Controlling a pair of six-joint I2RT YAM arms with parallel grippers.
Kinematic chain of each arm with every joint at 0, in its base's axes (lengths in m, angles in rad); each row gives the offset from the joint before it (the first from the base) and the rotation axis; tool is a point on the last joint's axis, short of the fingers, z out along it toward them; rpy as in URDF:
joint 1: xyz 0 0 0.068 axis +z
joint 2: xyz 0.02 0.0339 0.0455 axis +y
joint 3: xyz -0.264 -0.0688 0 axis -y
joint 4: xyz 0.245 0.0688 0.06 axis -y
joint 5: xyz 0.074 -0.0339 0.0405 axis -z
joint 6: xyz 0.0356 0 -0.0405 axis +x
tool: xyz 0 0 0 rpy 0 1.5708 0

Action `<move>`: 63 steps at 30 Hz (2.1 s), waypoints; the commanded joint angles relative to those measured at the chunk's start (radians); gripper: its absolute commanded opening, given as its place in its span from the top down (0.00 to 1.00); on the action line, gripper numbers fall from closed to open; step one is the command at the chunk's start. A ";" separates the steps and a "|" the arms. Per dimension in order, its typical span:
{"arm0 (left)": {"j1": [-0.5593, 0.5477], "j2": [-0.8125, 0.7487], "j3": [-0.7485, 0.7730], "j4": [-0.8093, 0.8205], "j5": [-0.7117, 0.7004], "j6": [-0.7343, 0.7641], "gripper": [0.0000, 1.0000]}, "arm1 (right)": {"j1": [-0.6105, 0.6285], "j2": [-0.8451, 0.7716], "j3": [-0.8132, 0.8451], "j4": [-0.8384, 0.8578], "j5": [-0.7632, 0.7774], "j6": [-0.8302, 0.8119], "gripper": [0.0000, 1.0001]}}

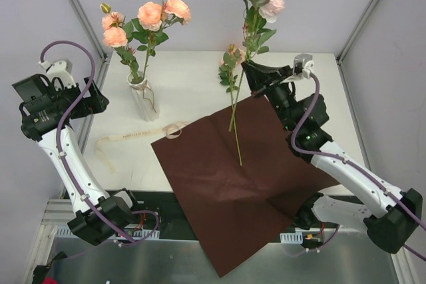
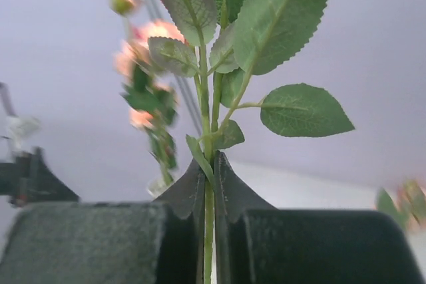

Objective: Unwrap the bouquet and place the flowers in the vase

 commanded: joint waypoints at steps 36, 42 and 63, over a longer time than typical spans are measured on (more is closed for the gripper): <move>0.009 0.020 0.118 -0.111 0.080 0.034 0.01 | 0.187 1.332 1.385 0.814 -0.515 -0.042 1.00; 0.010 0.017 0.114 -0.114 0.100 0.039 0.01 | 0.184 1.363 1.341 0.846 -0.482 -0.041 1.00; 0.012 0.003 0.093 -0.114 0.105 0.045 0.01 | 0.176 1.313 1.174 0.860 -0.530 0.003 1.00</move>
